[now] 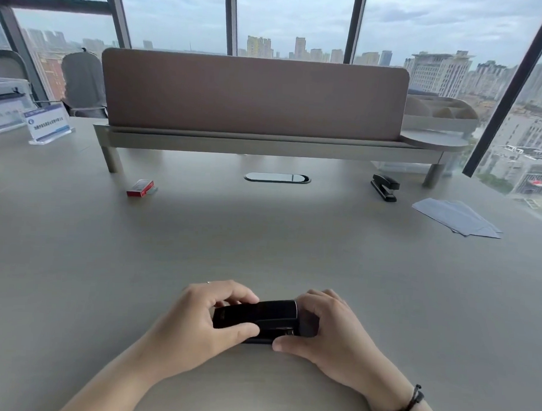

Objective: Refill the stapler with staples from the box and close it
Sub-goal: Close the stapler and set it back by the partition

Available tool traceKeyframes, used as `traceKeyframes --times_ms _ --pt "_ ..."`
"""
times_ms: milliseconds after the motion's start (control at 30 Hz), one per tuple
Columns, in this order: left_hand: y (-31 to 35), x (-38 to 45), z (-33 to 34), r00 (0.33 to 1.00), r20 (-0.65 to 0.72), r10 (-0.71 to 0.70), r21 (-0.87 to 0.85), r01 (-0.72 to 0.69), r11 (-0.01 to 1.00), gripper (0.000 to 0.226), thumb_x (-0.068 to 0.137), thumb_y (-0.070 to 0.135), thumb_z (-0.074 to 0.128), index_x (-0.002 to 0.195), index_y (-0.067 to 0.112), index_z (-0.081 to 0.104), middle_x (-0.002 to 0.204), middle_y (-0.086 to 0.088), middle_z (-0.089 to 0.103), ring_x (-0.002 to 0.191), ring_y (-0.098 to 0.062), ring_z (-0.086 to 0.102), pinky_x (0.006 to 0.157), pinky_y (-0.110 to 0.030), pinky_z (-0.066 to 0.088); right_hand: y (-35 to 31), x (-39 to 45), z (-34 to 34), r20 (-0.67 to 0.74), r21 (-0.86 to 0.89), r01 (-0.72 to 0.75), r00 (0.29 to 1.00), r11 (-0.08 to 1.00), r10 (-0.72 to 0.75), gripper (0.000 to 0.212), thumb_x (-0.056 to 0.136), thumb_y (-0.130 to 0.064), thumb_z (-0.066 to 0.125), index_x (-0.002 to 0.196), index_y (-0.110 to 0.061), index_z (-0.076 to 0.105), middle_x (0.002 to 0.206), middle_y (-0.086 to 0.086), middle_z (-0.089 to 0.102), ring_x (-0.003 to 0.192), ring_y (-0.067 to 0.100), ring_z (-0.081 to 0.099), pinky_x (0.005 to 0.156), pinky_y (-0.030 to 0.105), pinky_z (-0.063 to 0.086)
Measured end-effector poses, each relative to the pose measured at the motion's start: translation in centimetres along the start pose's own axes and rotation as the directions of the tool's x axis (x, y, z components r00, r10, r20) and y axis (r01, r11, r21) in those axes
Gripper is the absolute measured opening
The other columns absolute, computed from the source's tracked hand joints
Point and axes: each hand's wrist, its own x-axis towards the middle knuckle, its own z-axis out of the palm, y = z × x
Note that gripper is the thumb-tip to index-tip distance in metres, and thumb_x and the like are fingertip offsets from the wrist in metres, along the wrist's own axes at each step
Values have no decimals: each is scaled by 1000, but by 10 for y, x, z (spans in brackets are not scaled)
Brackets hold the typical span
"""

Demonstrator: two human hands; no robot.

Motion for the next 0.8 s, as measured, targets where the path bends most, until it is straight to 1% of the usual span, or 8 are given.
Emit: traceKeyframes --times_ms 67,133,200,267,433,567,667,800 --pt "-7 -5 -4 1000 -8 -3 3 3 1000 35 72 24 84 98 43 70 97 19 75 91 -10 70 82 -11 50 -2 -4 -3 -18 73 -19 1000 997 20 45 63 -60 76 101 -40 65 88 -11 65 90 0 52 78 20 45" --pt "-13 -10 -4 1000 -8 -21 -24 21 999 41 76 11 84 99 42 69 98 16 76 94 -9 71 85 -13 50 -2 -7 -5 -39 208 -12 999 978 20 45 65 -60 74 107 -48 62 91 -20 64 78 0 55 71 15 43" --pt "-15 -13 -4 999 -11 -40 -43 39 998 43 77 7 83 99 41 68 98 14 77 95 -11 72 87 -16 51 -1 -8 -6 -62 309 6 998 951 14 34 74 -55 71 107 -50 64 88 -22 62 65 3 52 67 15 43" --pt "-16 -14 -3 999 -17 -47 -45 46 998 41 77 8 83 99 39 68 97 13 77 94 -13 72 87 -20 52 -1 -8 -6 -82 353 22 997 935 8 19 83 -45 71 102 -44 68 81 -18 60 56 4 46 59 14 39" --pt "-15 -15 -2 998 -19 -67 -48 66 997 40 77 13 83 100 42 68 99 18 76 97 -13 71 89 -29 53 0 -7 -7 -64 396 6 998 918 21 10 85 -36 74 95 -36 73 77 -13 59 54 3 43 57 9 34" --pt "-15 -15 -2 998 -23 -61 -32 61 998 41 77 15 84 100 44 68 100 21 76 98 -8 70 91 -24 51 -1 -6 -7 -57 391 -9 998 920 34 8 85 -33 76 92 -32 74 70 -15 61 55 0 49 59 12 39" --pt "-15 -15 -1 998 -17 -57 -17 57 998 42 76 17 84 101 47 68 100 23 75 98 -6 69 90 -19 49 -3 -7 -10 -35 397 -18 999 917 34 3 86 -25 76 89 -26 76 57 -20 62 49 -2 50 54 9 37" --pt "-16 -15 -1 998 -21 -59 -14 59 998 42 76 17 84 102 47 68 101 24 74 100 -4 68 89 -16 48 -3 -7 -10 -22 394 -15 999 919 26 3 86 -25 76 88 -26 76 60 -19 66 52 -3 52 55 11 39"
